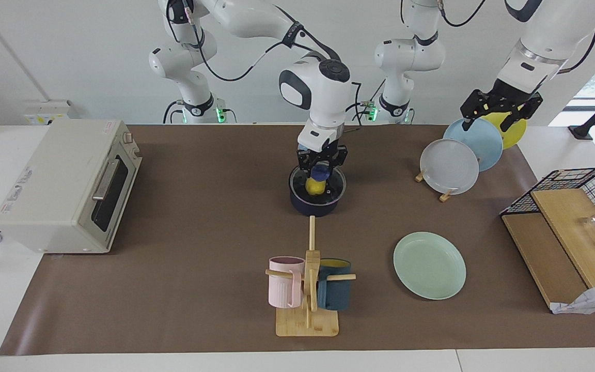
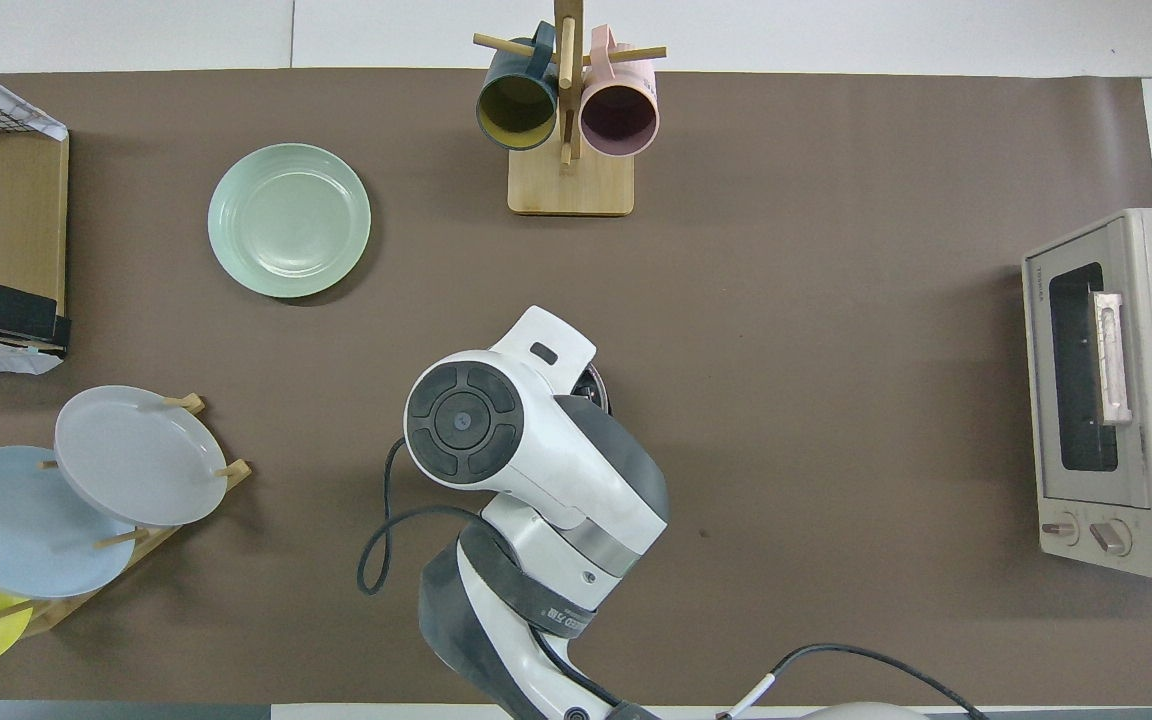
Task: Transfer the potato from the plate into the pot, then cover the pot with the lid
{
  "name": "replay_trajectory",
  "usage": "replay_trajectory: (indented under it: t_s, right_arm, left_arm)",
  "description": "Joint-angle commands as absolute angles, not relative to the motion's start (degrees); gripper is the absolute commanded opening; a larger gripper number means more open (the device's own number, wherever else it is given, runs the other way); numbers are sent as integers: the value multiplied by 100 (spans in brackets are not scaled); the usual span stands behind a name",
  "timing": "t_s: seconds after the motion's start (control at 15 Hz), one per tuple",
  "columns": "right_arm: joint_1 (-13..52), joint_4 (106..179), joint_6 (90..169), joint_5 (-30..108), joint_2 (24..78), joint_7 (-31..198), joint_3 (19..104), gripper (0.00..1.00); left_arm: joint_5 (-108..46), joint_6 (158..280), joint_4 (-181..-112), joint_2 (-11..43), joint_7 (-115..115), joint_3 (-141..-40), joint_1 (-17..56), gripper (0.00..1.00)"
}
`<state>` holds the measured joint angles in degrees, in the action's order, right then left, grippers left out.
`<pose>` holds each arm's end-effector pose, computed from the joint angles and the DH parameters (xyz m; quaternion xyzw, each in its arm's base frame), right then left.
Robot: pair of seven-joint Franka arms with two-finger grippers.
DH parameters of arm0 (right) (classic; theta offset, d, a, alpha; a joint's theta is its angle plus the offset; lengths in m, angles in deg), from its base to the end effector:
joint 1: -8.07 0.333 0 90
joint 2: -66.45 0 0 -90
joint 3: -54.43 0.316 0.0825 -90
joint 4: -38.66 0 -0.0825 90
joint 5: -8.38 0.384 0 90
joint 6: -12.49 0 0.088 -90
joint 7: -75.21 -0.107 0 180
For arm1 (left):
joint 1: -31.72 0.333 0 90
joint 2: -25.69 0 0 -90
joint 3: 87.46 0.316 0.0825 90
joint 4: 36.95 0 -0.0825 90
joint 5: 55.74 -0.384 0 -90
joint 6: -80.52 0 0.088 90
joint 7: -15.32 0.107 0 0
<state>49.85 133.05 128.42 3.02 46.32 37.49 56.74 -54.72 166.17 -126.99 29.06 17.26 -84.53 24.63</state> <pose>0.4800 0.4537 0.4125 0.9965 0.0741 0.0326 0.0186 0.5270 -0.0394 0.6494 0.9985 -0.0539 -0.0091 0.0102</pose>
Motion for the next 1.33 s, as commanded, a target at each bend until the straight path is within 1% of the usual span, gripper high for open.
replay_trajectory:
  t_s: [0.0,0.47,0.6,1.27]
  right_arm:
    - [4956,13384,12912,179,4649,3645,5689,0]
    - [4956,13437,12868,197,4676,3619,5689,0]
    - [4947,13428,12842,241,4676,3610,5681,0]
    - [4903,13358,12728,302,4667,3566,5681,0]
  left_arm:
    - [-5451,16516,-12678,2991,1787,-8465,2452,100]
    - [-5451,16481,-12722,3026,1743,-8518,2425,100]
    - [-5451,16542,-12835,3078,1752,-8518,2425,100]
    - [-5451,16604,-12827,3096,1770,-8518,2434,100]
